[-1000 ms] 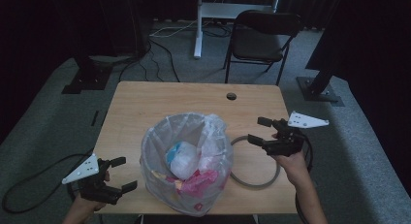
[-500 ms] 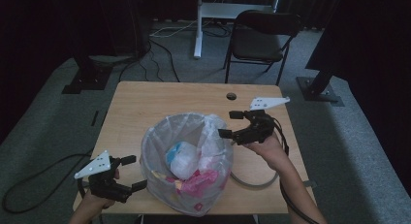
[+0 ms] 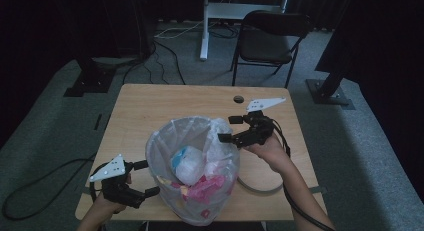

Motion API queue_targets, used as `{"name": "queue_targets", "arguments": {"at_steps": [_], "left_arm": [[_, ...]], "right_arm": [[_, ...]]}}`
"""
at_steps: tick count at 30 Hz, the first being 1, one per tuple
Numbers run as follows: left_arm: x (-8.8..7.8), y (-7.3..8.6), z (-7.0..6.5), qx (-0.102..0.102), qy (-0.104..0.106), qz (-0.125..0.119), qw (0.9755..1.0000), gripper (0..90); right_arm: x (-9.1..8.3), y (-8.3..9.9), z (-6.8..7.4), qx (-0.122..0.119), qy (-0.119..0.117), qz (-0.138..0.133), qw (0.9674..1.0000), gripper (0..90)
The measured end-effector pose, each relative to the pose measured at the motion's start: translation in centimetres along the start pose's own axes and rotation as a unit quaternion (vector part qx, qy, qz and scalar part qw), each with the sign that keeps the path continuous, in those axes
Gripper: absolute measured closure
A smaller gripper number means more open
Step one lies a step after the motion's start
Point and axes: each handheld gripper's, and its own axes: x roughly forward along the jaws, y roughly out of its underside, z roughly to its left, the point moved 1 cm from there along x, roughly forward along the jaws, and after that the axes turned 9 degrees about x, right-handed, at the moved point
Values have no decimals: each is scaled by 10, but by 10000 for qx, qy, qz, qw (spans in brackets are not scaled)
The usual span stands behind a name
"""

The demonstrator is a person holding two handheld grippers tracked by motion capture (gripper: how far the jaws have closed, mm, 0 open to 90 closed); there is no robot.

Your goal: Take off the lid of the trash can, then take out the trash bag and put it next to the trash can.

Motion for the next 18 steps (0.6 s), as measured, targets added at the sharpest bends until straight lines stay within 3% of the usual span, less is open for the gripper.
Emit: {"name": "queue_targets", "arguments": {"at_steps": [9,18], "left_arm": [[4,-1,2,2,178,-48,9998,12],[3,-12,1,119,302,-156,9994,13]], "right_arm": [[4,0,-1,42,-40,154,9999,163],[9,0,3,-18,-280,328,9991,295]]}}
